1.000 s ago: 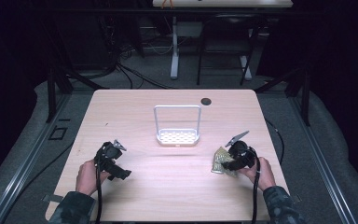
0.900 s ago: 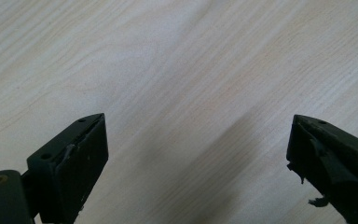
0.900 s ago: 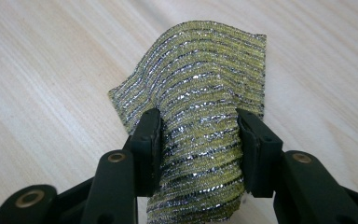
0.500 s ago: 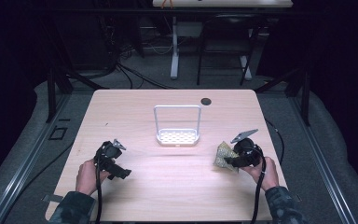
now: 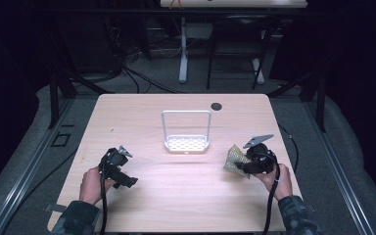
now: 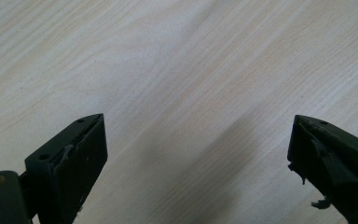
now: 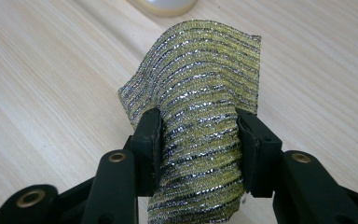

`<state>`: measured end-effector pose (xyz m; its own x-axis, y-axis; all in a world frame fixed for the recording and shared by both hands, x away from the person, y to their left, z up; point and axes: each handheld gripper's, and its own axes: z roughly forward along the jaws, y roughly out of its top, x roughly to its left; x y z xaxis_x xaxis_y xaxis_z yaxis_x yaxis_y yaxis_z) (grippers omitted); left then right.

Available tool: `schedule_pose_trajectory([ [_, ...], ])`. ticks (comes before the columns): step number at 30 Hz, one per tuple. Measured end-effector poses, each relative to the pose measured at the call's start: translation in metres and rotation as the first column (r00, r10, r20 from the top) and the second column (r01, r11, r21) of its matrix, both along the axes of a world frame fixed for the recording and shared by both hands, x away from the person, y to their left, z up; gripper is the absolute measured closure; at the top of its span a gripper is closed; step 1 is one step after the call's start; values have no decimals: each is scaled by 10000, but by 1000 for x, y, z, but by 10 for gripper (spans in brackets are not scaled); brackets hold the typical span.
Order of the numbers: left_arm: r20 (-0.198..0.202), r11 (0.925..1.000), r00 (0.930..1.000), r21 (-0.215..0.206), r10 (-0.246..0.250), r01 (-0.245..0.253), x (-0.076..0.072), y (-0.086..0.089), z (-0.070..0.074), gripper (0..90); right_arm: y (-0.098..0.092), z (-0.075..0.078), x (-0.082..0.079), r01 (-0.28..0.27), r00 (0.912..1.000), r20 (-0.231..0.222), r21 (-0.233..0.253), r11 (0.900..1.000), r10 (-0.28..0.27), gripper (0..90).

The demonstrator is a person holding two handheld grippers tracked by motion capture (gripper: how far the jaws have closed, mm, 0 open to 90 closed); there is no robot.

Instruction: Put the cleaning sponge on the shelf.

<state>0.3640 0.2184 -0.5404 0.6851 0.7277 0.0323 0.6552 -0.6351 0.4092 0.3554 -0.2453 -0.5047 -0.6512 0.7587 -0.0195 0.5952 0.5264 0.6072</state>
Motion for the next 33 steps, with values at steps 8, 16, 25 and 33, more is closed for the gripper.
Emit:
schedule_pose_trajectory([
  [8, -11, 10000, 10000, -12, -17, 17, 0, 0, 0, 48, 6, 7, -1, -22, 9999, 162, 175, 9998, 19, 562],
  [16, -11, 10000, 10000, -3, -30, 30, 1, -1, 0, 48, 10, 10, -1, 29, 9998, 216, 483, 9988, -39, 564],
  [25, 2, 10000, 10000, -39, -22, 22, 0, 0, 0, 47, 20, 10, -1, -107, 9996, 274, 423, 9990, 95, 563],
  [33, -19, 10000, 10000, -30, -14, 14, 1, 1, 0, 47, 24, 12, 0, -58, 9994, 346, 444, 9990, 43, 563],
])
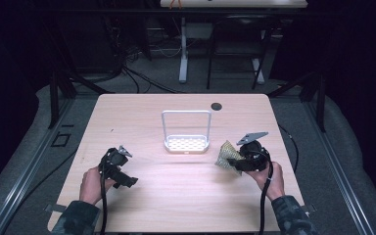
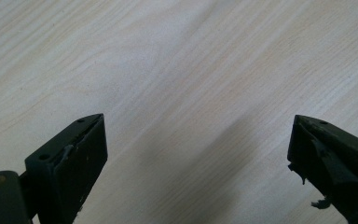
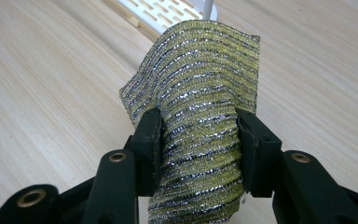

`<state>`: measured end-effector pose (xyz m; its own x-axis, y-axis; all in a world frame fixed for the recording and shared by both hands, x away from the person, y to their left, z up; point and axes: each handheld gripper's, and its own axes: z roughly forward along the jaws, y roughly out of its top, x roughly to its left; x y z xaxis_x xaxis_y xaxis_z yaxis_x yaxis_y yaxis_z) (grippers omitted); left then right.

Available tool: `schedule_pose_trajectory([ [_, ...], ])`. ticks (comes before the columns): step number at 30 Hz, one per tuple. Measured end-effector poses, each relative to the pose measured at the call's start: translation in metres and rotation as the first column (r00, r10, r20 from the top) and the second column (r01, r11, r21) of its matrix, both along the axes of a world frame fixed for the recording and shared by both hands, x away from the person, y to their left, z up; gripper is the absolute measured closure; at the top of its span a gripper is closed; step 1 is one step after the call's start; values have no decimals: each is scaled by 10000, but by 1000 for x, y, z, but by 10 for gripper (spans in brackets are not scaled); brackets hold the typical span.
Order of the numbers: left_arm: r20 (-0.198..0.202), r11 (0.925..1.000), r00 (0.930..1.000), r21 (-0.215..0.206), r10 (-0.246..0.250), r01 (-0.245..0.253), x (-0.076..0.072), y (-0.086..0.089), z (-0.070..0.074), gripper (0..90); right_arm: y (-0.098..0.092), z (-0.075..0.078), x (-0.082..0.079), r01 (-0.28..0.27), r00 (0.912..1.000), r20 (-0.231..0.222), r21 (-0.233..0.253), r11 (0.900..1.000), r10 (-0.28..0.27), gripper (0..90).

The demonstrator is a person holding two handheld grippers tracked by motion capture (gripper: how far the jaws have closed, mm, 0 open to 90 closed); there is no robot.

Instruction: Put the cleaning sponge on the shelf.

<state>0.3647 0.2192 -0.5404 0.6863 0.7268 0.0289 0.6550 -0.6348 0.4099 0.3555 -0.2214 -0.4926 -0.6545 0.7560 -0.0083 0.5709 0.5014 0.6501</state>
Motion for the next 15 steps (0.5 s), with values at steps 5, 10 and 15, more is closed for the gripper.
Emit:
schedule_pose_trajectory([
  [5, 14, 10000, 10000, 2, 32, -32, -1, -1, 0, 47, 5, 1, -1, -51, 10000, 70, -23, 10000, 51, 563],
  [10, -17, 10000, 10000, 20, 10, -10, 0, -1, -1, 47, 12, 1, -1, -211, 9997, 150, -157, 9997, 213, 563],
  [15, -13, 10000, 10000, 8, -12, 12, 0, -1, -1, 47, 18, 1, 0, -258, 9995, 198, -221, 9994, 262, 563],
])
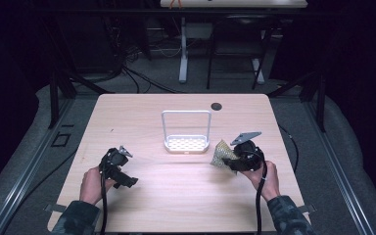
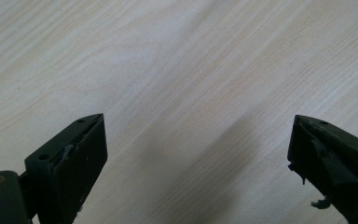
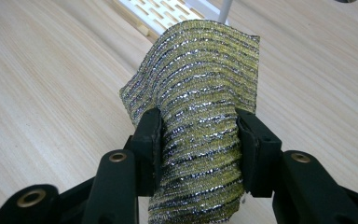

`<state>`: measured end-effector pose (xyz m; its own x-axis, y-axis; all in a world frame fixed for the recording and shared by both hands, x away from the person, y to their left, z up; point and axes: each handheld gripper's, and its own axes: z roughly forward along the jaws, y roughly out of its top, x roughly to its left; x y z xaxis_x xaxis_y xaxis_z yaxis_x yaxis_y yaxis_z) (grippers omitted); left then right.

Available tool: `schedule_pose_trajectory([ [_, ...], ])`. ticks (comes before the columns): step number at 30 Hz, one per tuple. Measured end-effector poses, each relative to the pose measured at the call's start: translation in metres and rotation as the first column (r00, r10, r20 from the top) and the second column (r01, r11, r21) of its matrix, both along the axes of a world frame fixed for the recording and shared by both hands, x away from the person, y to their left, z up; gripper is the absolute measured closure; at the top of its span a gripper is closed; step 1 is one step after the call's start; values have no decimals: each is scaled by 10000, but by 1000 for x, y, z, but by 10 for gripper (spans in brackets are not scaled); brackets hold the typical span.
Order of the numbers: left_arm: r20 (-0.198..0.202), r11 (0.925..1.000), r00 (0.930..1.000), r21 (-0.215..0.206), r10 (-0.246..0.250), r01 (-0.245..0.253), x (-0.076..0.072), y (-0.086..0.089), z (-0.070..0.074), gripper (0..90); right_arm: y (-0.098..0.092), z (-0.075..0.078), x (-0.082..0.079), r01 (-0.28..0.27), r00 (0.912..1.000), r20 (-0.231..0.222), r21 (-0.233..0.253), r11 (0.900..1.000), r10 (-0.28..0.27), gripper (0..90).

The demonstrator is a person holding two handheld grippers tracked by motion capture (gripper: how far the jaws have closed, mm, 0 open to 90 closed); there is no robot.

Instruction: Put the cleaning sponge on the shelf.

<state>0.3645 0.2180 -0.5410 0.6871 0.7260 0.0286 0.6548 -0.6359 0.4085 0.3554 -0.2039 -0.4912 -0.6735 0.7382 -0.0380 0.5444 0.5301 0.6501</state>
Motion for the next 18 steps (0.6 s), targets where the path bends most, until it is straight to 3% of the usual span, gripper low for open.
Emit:
schedule_pose_trajectory([
  [18, -8, 10000, 10000, 4, 16, -16, 0, 0, 0, 46, 22, 2, 1, -447, 9988, 170, -128, 9989, 450, 563],
])
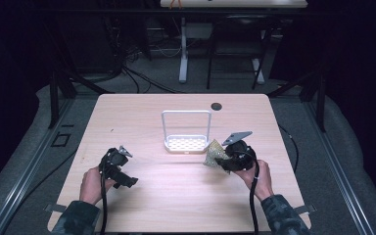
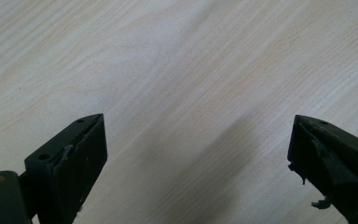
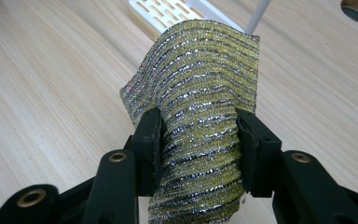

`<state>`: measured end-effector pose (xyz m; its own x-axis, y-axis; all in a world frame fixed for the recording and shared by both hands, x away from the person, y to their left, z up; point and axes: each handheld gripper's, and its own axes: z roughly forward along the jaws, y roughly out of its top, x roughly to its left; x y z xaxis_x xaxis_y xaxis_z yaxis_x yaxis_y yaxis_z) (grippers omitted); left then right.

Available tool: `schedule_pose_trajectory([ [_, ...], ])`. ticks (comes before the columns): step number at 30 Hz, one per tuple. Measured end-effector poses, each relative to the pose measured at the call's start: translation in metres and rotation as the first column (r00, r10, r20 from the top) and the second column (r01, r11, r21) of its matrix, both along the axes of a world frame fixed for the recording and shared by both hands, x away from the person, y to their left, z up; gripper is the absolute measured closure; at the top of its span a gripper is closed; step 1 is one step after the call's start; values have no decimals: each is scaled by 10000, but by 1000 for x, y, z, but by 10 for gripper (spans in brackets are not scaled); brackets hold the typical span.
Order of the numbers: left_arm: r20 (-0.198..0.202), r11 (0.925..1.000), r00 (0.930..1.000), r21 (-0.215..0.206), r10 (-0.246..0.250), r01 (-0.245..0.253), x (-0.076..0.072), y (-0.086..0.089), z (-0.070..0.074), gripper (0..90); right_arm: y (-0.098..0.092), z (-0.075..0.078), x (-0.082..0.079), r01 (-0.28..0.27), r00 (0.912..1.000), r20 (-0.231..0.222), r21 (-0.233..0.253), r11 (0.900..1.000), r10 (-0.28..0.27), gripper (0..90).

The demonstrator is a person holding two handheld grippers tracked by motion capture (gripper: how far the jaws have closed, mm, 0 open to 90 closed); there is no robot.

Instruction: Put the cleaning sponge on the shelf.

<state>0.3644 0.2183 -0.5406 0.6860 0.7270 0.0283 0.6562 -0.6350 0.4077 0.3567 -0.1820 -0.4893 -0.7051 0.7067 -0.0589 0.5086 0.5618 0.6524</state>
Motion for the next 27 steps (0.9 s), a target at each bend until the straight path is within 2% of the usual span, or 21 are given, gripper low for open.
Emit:
schedule_pose_trajectory([
  [18, 25, 10000, 10000, -63, 33, -33, 0, 1, 0, 44, 27, 1, 3, -328, 9994, 56, 40, 9995, 328, 563],
  [27, 13, 9999, 10000, -147, 25, -25, 0, 2, 1, 42, 47, 1, 6, -628, 9979, 188, 71, 9980, 626, 563],
])
